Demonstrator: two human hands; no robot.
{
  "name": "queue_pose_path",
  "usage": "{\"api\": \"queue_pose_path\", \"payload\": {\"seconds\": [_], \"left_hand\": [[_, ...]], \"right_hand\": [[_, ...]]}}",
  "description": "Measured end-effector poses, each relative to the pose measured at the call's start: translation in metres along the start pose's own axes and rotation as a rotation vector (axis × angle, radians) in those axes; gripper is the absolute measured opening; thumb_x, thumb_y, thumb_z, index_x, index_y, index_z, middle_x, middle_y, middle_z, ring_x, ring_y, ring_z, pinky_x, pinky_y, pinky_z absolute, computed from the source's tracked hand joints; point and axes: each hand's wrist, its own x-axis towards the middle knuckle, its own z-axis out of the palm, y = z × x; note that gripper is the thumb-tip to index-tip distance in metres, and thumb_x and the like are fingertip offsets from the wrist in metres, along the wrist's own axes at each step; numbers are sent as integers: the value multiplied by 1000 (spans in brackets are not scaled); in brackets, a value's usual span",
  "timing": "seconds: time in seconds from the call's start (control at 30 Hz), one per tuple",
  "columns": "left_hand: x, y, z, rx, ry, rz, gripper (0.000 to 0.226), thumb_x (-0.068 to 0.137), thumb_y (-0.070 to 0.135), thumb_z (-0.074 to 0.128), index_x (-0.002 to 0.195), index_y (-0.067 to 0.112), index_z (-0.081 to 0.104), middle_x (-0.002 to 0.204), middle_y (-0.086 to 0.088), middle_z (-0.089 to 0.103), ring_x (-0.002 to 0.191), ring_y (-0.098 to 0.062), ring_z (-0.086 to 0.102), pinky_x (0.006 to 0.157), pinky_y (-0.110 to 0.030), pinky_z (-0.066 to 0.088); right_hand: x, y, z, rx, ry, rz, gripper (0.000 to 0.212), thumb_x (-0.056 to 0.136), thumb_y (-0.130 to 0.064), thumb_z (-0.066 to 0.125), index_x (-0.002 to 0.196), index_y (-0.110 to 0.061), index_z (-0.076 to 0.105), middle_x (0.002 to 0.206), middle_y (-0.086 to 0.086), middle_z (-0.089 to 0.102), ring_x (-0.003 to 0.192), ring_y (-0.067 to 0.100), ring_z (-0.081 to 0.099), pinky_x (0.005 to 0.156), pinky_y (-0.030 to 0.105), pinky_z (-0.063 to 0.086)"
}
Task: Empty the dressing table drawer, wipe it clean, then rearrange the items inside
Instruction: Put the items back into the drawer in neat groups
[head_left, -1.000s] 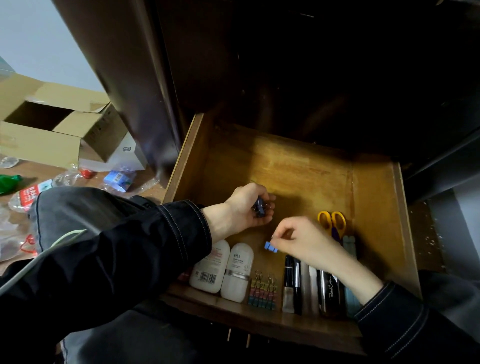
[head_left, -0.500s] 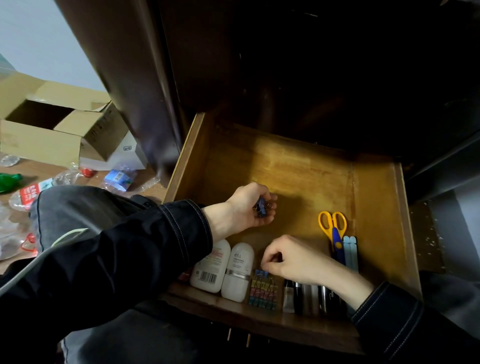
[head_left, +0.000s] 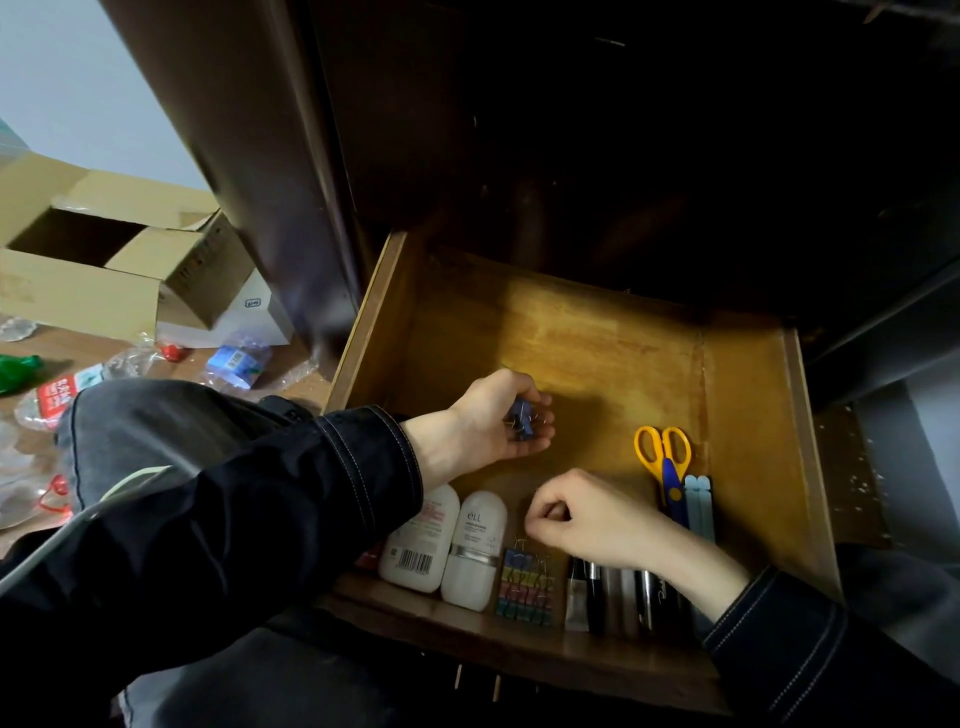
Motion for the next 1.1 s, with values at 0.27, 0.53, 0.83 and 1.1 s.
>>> {"api": "queue_pose_path", "payload": {"seconds": [0.27,0.53,0.83,1.1], "left_hand": [[-4,-1,4,-31,-104,-115,27,97,15,42,116,0,54,101,-23,59,81,-34,63,84,-45,55],[-3,-4,10,52,-257,-139,39,100,29,44,129,4,49,110,-18,56,88,-31,64,85,-46,56],[-3,-5,8,154,-258,-140,28,99,29,43,112,9,56,96,-14,63,80,-28,66,83,-43,54],[-5,-1,7,212,-266,-121,41,99,42,42,94,7,63,77,-7,61,66,-16,52,65,-28,44]], "right_hand": [[-4,8,-28,194,615,45,12,92,-39,66,104,-38,65,85,-21,65,83,-5,61,67,24,52],[-1,5,-27,237,631,140,17,83,-39,76,96,-40,64,85,-21,65,76,-5,58,59,23,41],[-3,-1,-31,465,599,14,21,84,-13,76,88,-33,75,82,-12,72,67,0,67,61,15,51],[-9,0,-38,508,876,-15,14,86,-13,76,88,-28,76,88,-12,72,84,2,65,75,17,52]]}}
